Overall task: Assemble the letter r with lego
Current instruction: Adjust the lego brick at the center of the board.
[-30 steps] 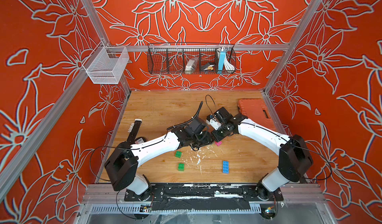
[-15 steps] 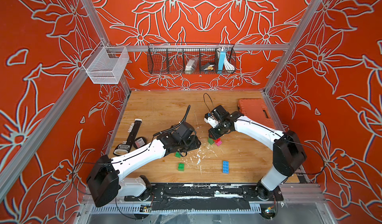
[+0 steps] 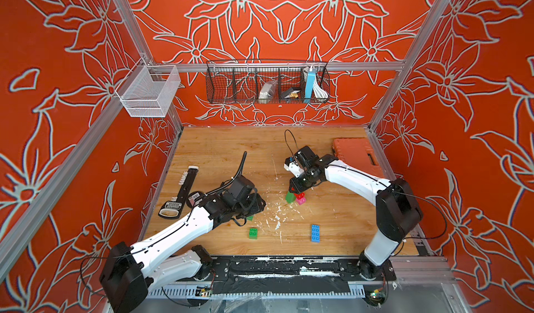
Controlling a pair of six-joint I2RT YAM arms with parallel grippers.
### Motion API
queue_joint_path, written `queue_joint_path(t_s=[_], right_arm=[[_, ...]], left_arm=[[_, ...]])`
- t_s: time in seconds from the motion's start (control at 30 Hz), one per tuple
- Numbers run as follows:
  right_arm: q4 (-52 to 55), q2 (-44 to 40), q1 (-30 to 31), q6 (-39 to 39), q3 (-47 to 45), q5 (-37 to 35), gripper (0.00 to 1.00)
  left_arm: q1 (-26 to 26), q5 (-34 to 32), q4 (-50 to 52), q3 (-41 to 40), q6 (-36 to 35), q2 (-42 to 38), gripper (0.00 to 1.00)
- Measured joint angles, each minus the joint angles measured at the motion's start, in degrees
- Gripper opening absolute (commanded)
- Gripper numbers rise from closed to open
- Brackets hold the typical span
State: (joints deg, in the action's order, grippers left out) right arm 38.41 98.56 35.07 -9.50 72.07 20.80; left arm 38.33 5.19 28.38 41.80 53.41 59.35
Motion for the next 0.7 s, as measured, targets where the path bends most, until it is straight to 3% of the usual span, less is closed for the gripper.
queue_joint_path(t_s=[0.43, 0.7], right_arm=[[-25.88, 0.98, -11.19, -16.17, -14.27, 25.11, 0.27], [-49.44, 12.31, -12.70, -29.05, -15.69, 33.59, 0.49]], left_arm=[[-1.38, -0.09, 2.43, -0.28, -1.79, -3.67, 0.55], [-1.79, -1.46, 3.10, -0.59, -2.43, -6.19, 0.54]])
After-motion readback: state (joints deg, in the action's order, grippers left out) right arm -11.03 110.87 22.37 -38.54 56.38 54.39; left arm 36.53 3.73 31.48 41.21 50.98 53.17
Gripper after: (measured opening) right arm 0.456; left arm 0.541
